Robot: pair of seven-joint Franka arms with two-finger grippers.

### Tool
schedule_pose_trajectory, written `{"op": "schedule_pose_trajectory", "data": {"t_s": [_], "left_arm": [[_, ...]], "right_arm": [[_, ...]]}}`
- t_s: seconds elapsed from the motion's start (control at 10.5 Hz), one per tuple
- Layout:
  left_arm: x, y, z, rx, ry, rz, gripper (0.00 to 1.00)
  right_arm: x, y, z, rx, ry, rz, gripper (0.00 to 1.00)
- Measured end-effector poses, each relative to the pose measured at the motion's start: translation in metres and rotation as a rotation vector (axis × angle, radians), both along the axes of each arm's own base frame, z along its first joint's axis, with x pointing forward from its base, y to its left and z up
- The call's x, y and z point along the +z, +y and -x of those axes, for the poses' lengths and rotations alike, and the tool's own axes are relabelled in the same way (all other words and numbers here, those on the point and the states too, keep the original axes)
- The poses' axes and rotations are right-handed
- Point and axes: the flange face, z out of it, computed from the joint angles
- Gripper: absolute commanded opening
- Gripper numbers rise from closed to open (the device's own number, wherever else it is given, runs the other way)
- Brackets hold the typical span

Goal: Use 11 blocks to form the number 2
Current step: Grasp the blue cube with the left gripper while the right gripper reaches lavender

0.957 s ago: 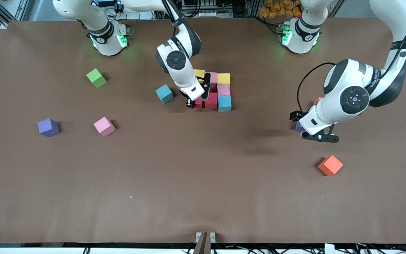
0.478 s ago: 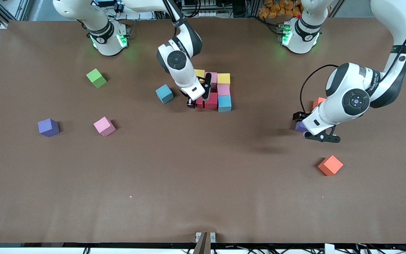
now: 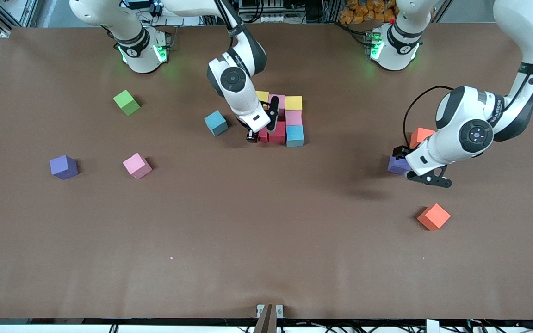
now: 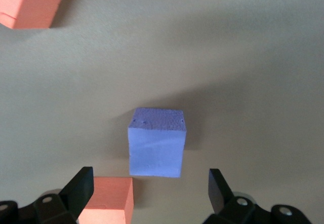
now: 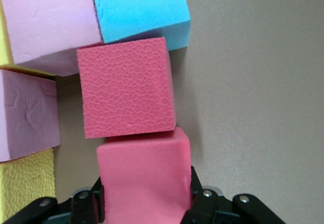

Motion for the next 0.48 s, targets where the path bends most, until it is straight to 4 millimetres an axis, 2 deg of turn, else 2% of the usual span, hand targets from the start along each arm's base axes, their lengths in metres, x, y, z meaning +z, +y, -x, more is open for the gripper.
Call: {"op": "schedule_pose_trajectory", "data": {"t_s": [0.1,0.19,0.48], "left_arm": [[-0.006,-0.002,0.004,-0.024,0.015,0.007,1.0],[-0.013,-0.002,0.007,-0.043,0.029,0.015,1.0],[-0.026,0.0,0.011,-0.051,0.043,0.026,1.0]], "right_arm": [[0.0,0.0,0.0,-0.001,-0.001,-0.002,0.9],[0.001,0.001,-0.001,-0.004,-0.001,-0.004,1.0],[0.002,0.001,-0.002,-0.016,-0.001,-0.006,1.0]]}}
